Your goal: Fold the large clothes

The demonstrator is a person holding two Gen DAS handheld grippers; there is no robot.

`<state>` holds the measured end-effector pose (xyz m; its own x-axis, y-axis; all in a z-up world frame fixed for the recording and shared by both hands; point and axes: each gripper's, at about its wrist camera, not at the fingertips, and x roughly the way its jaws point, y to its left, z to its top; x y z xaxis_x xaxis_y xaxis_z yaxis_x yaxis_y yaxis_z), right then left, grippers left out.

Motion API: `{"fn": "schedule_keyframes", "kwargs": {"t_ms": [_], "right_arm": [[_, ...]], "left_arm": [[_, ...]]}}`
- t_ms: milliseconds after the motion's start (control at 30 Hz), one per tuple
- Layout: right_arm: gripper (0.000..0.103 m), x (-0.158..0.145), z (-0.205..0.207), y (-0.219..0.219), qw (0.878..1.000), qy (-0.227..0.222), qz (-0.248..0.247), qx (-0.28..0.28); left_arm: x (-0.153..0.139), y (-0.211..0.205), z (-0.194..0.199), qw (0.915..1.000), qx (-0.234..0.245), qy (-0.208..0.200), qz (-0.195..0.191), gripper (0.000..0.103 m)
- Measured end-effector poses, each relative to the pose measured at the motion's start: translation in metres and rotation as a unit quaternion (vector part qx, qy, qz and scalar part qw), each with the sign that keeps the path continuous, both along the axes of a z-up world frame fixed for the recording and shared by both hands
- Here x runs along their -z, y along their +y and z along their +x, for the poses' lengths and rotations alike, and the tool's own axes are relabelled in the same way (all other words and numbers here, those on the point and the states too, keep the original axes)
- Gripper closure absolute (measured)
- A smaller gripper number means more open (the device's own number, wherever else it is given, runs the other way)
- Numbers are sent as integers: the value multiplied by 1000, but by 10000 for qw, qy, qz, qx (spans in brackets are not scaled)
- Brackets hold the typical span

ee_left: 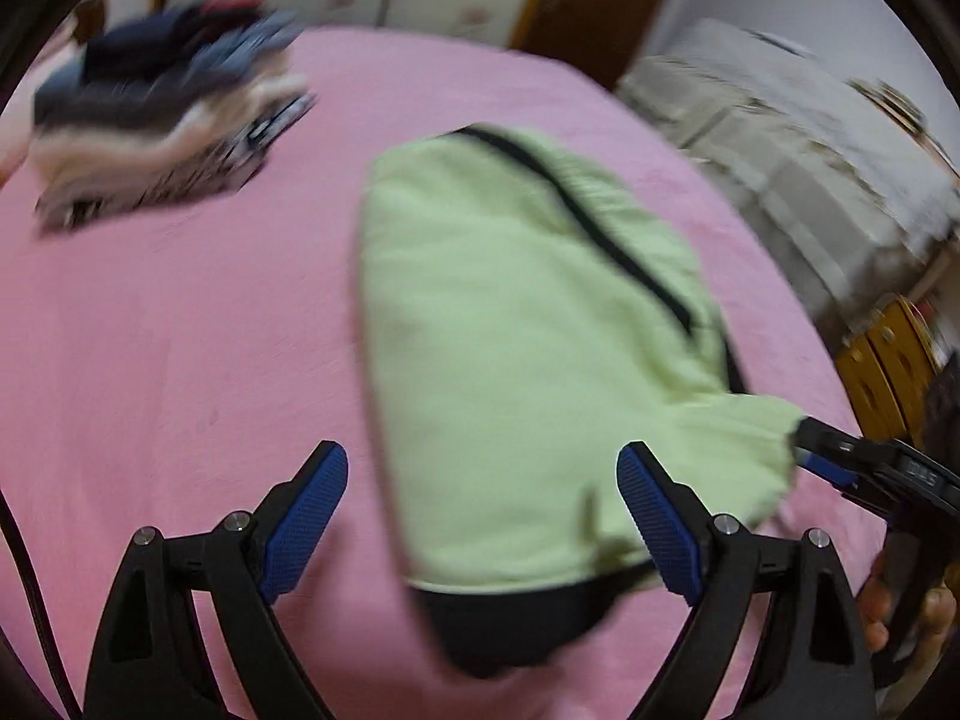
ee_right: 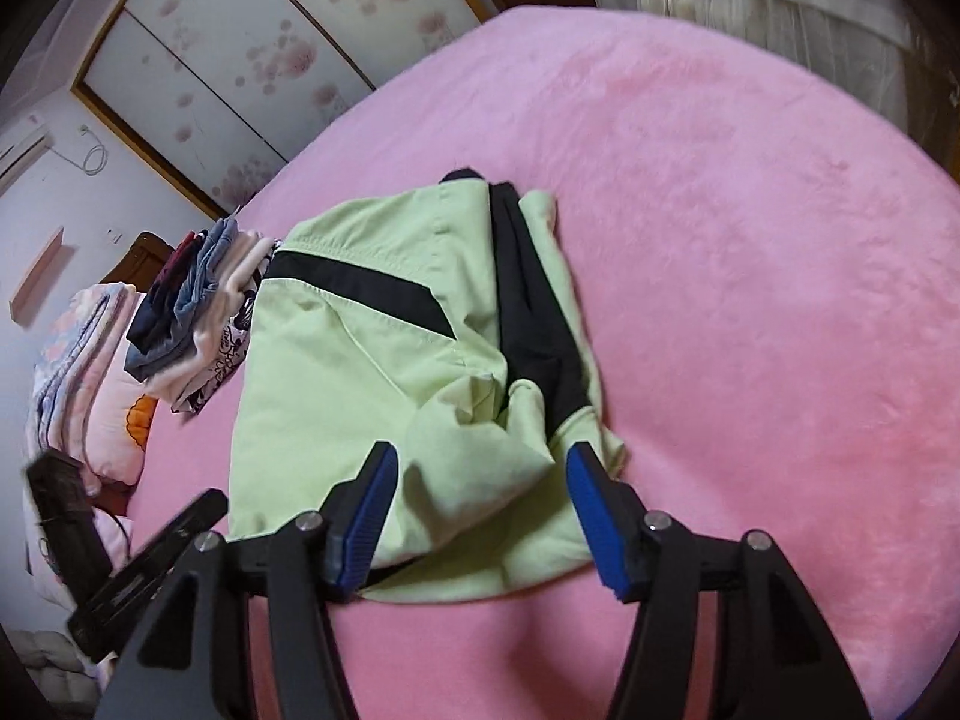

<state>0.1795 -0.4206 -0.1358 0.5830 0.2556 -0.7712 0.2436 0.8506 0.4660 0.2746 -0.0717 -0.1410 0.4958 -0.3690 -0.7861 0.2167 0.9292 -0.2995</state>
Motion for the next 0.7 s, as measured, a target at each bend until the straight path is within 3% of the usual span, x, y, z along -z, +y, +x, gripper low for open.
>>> {"fn": "schedule_keyframes", "kwargs": {"t_ms": [133,167,200,233,300,367,467,600,700], "right_arm": [[47,12,19,0,9996,241,106,-124],[54,15,23,2,9994,283,103,-192],[73,16,27,6,9990,282,8,-334],[84,15,30,11,9981,306,-233,-475],[91,4,28,21,9951,181,-739,-638],[92,-18,12,26,9898,-203,-1217,-714],[96,-28,-9,22,9856,-393,-1555,-540],[98,13,-20,18,9844,172,-1699,-418],[99,24,-33,20,9831,217,-1785,-345]], "left_arm": [[20,14,4,9996,-162,156,-140,13],[24,13,7,9997,-137,142,-167,13],[24,12,7,9997,-99,128,-167,13],[25,9,7,9998,-43,128,-120,14],[24,1,10,9998,82,132,-102,25],[19,-8,9,9995,255,102,-129,35],[14,-22,2,9993,364,-80,95,35],[18,-38,-11,9966,490,-305,580,37],[16,-44,-22,9936,626,-463,818,37]]}}
